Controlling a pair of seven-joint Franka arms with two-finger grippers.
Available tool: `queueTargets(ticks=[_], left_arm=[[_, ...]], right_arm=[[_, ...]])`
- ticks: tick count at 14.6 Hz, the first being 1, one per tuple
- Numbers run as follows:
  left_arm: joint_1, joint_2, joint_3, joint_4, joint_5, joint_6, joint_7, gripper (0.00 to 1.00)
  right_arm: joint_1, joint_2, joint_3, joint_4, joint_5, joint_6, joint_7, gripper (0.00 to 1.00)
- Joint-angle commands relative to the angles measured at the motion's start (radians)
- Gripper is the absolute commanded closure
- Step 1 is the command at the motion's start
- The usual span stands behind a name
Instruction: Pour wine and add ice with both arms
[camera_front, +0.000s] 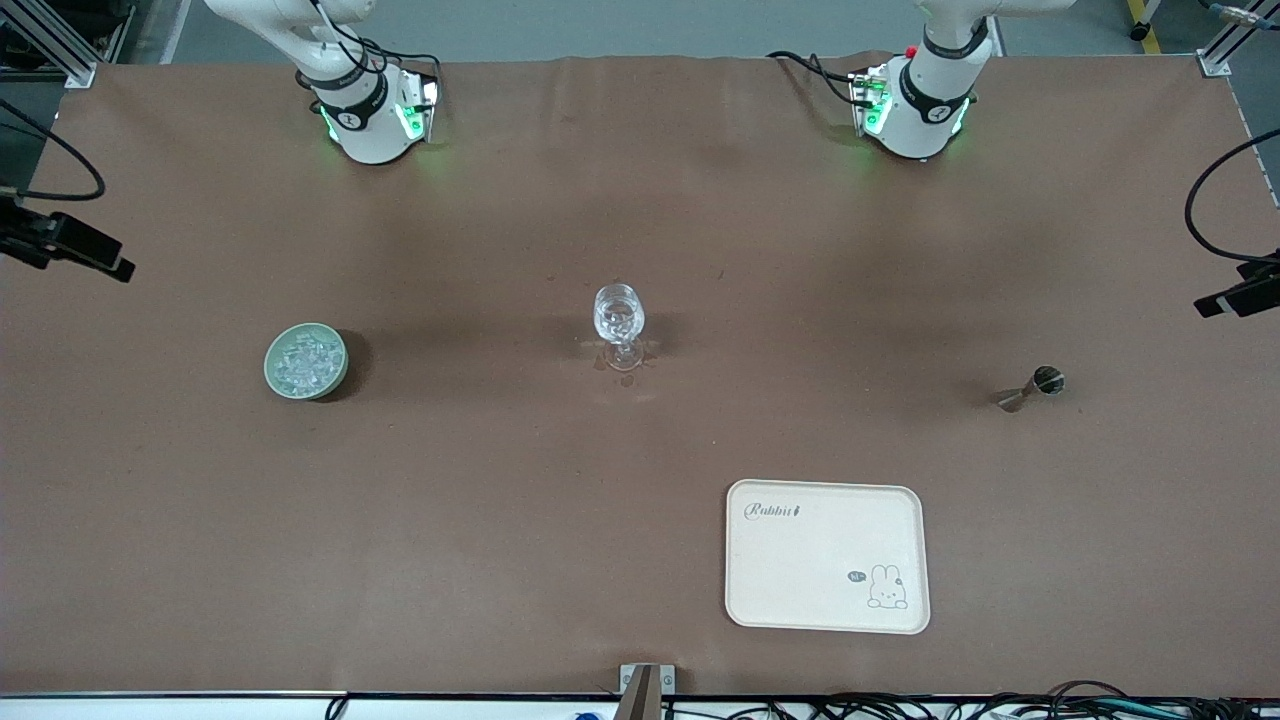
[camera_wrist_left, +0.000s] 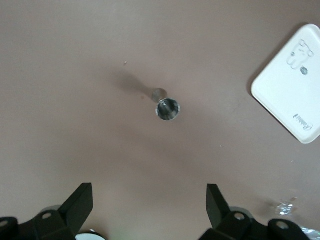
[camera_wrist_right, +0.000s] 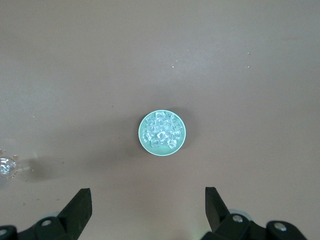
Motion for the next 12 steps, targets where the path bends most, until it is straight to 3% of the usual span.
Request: queueTargets(ticks=[1,4,8,12], left_arm=[[-0.009,0.099,0.087,0.024,-0.085,-0.026,-0.013,0.0],[-0.006,0.215,0.176,0.03,-0.218,-0.026,0.001,0.0],[0.023,0.32,0.197,0.028,-0.253,-0.026,0.01,0.0],[0.029,0.448,0.256,0.031,-0.434,-0.037,-0.005,0.0]], right_arm=[[-0.007,-0.042,0.009,-0.171,-0.002,0.119,-0.012,0.0],[0.002,-0.054,0.009,-0.347,-0.002,0.293,-0.013,0.0],[0.007,-0.063,0.011,-0.554,-0.006,0.498,-0.021,0.0],[0.012,-0.051,0.009,-0.735,-0.029,0.765,-0.025,0.0]])
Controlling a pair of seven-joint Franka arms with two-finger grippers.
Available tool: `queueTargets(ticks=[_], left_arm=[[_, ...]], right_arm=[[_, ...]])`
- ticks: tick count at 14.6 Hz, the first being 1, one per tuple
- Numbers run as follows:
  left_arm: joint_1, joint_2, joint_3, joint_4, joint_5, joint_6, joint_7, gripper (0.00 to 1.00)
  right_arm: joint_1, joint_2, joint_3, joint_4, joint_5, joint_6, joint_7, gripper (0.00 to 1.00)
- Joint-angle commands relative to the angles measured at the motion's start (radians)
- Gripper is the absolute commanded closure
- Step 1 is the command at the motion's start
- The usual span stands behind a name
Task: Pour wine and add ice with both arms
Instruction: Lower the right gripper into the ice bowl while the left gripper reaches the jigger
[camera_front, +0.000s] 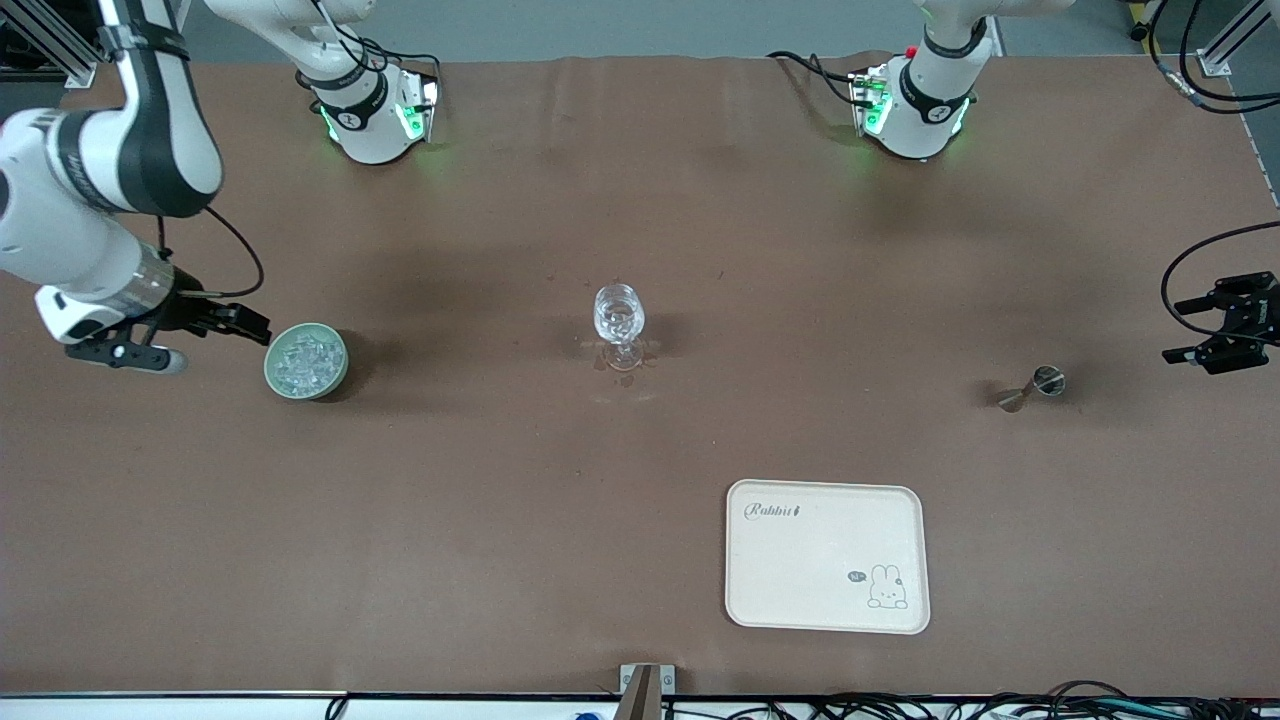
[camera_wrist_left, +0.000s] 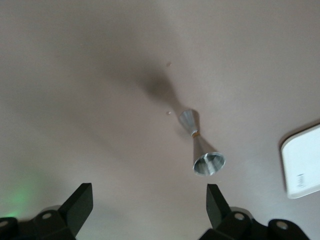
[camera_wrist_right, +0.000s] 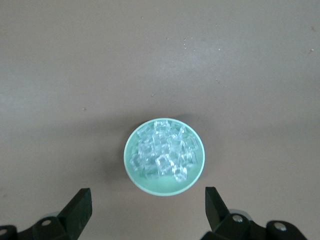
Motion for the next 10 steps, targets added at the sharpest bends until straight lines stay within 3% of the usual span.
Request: queueTargets(ticks=[1,6,10], left_arm=[[0.007,0.099,0.035,0.034,-0.088,-0.041,-0.008,0.0],[0.068,0.235,0.036,0.034,-0.275,-0.168,-0.029,0.0],[0.076,0.318,0.036,0.043,-0.375,-0.211,-0.165,0.0]], right_arm=[[0.002,-0.039,0.004,-0.139,-0.018,0.137,-0.01,0.0],[-0.009,0.12,-0.001,-0.155,-0.054,0.297,-0.023,0.0],[-0.016,0.168,-0.008,-0.156,-0.057,0.354,-0.119,0.01]])
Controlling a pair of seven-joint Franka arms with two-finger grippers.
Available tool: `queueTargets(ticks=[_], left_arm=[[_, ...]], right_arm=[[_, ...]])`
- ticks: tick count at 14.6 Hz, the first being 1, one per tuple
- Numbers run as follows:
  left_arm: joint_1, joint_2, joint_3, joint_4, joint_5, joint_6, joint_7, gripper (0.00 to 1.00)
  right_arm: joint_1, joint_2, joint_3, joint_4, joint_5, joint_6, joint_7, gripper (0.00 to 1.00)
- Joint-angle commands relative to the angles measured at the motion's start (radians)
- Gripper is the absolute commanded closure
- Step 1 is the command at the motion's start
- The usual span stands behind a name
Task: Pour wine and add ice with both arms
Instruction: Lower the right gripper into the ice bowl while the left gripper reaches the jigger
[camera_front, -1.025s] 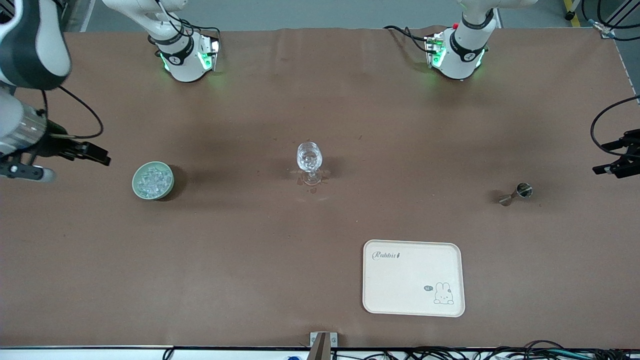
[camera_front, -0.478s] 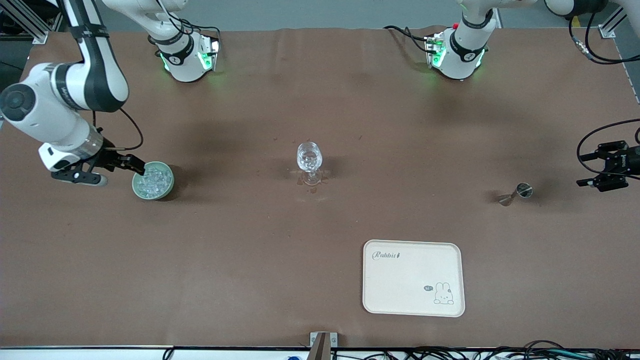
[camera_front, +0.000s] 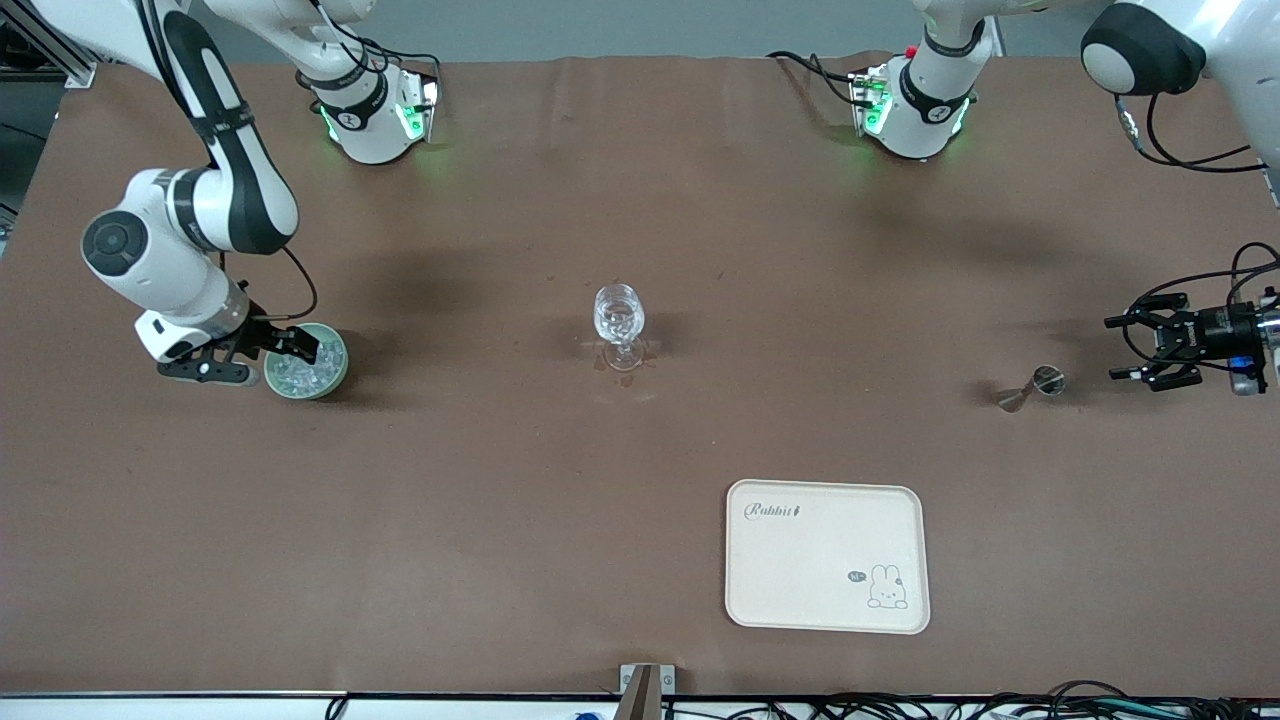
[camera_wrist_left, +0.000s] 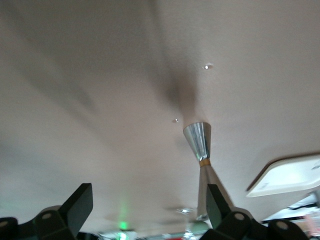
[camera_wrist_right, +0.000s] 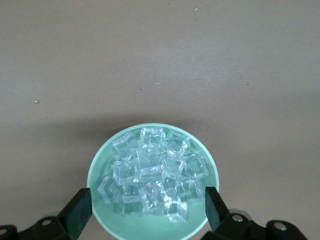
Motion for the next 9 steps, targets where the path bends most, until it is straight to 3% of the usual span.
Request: queueTargets(ticks=[1,5,9], left_arm=[[0.016,0.082,0.014,0.067,-0.086,-0.084,-0.1,0.0],[0.05,0.128,0.002,0.101,-0.167,-0.144,-0.142,0.0],[0.056,0.122,-0.059,0.092,-0.194,-0.155,-0.16,0.0]], right_arm=[[-0.022,0.022,-0.005,-0.01,-0.011,0.061,-0.084,0.01],[-0.02,0.033,-0.003,-0.052,-0.011,0.107,-0.098,0.08],[-0.017,0.023,-0.002,-0.088,-0.01,0.1,-0.094,0.14]])
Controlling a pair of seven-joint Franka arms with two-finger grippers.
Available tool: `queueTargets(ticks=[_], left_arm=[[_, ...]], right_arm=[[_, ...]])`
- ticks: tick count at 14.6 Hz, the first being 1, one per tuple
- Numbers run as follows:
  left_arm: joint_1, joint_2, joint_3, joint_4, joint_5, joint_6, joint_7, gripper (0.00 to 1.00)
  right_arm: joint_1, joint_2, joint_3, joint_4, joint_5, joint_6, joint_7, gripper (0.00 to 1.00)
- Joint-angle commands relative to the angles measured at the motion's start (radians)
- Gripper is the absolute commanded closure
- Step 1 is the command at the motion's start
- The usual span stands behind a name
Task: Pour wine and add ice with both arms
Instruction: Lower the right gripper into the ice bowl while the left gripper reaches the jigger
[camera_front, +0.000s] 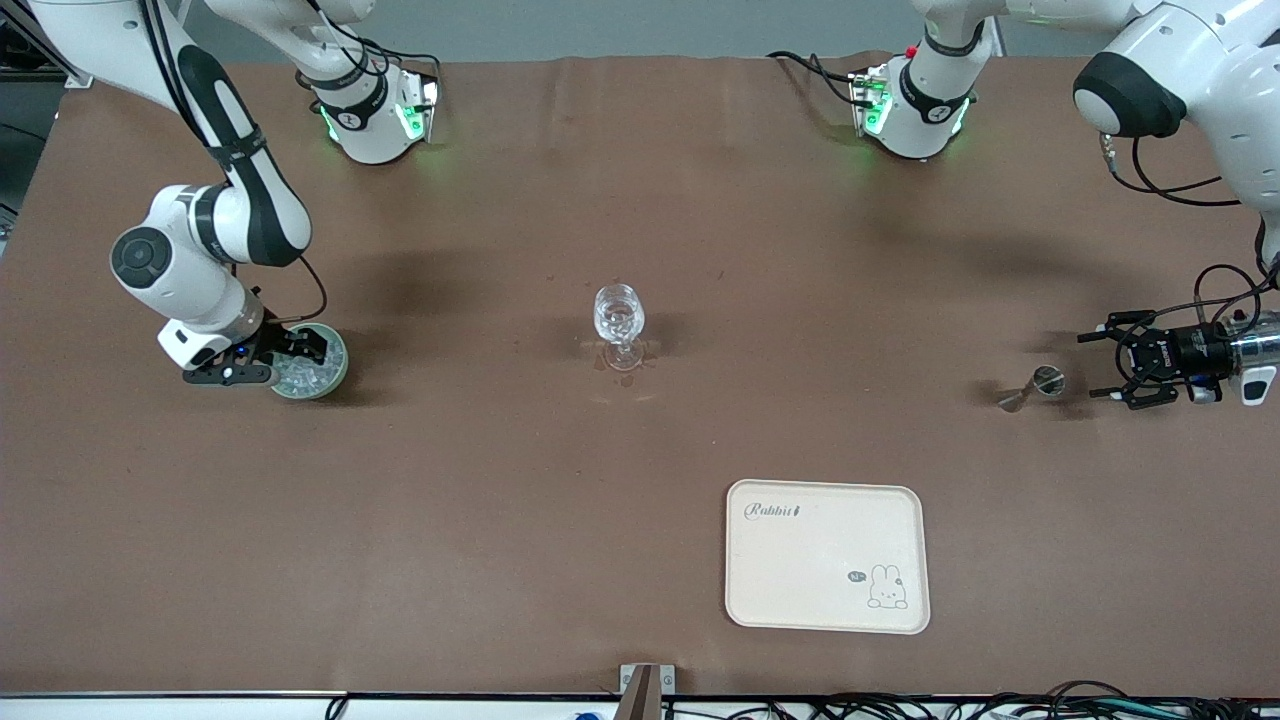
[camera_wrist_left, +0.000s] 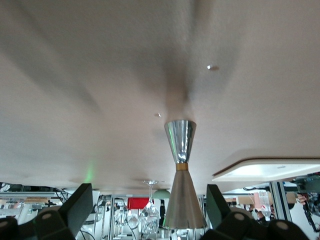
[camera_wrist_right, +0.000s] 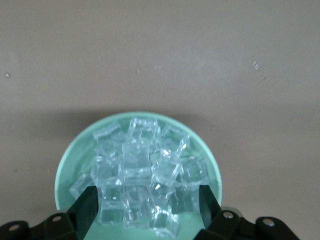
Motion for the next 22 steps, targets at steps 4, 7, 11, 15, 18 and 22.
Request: queueTargets(ticks=[4,7,11,15,18,22], left_arm=[[0.009,0.007,-0.05,0.0,-0.031,-0.01,-0.058,0.0],[0.005,0.01,-0.065,0.0,-0.068,-0.01,-0.088,0.02],[0.005,0.011,-0.085,-0.004,-0.09,-0.004,-0.07,0.02],[-0.001,0.03,-0.087,-0.023,-0.094,0.007,-0.018,0.03],[-0.01,0.022,-0.128,-0.072,-0.125,0.075,-0.016,0.03],[-0.006,0.023,-0.128,-0.076,-0.125,0.076,-0.016,0.05]], right_arm=[[-0.006,-0.023,0.004,-0.02,-0.01,0.007,-0.001,0.17],[-0.003,-0.019,0.004,-0.009,-0.01,0.001,0.003,0.21],[-0.002,-0.018,0.006,-0.011,-0.008,0.007,0.003,0.3],[0.0,-0.013,0.006,-0.009,-0.007,0.012,0.003,0.32],[0.0,-0.004,0.006,-0.009,-0.007,0.016,0.003,0.36],[0.0,-0.001,0.006,-0.009,-0.004,0.015,0.003,0.52]])
